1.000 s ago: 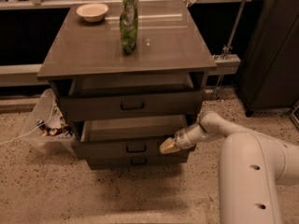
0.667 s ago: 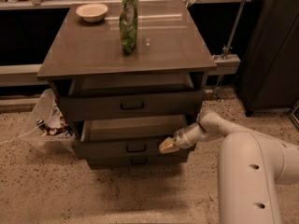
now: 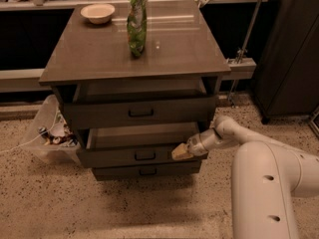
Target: Close middle drawer
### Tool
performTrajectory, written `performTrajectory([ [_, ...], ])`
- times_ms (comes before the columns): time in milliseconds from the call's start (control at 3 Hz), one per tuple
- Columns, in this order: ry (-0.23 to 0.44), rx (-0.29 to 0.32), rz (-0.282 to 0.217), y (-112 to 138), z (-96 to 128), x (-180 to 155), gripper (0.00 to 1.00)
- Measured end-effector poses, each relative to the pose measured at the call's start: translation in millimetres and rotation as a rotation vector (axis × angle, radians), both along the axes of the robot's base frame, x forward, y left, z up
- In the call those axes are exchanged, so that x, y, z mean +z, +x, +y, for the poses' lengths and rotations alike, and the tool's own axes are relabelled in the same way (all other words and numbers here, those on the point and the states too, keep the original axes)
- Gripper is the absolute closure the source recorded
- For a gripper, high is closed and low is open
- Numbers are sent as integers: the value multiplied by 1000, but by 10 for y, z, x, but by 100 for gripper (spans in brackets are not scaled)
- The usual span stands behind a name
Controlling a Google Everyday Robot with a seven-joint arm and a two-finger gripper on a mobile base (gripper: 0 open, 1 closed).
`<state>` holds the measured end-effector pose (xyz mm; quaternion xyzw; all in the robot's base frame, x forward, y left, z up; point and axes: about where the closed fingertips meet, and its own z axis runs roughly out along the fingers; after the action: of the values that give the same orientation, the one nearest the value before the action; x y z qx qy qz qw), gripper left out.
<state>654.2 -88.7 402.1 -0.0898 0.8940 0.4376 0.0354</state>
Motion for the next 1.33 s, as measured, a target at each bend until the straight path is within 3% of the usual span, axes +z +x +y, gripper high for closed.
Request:
performTrajectory([
  [667, 4, -77, -61, 212, -135, 164, 100],
  [1333, 12, -112, -77, 307, -192, 220, 100],
])
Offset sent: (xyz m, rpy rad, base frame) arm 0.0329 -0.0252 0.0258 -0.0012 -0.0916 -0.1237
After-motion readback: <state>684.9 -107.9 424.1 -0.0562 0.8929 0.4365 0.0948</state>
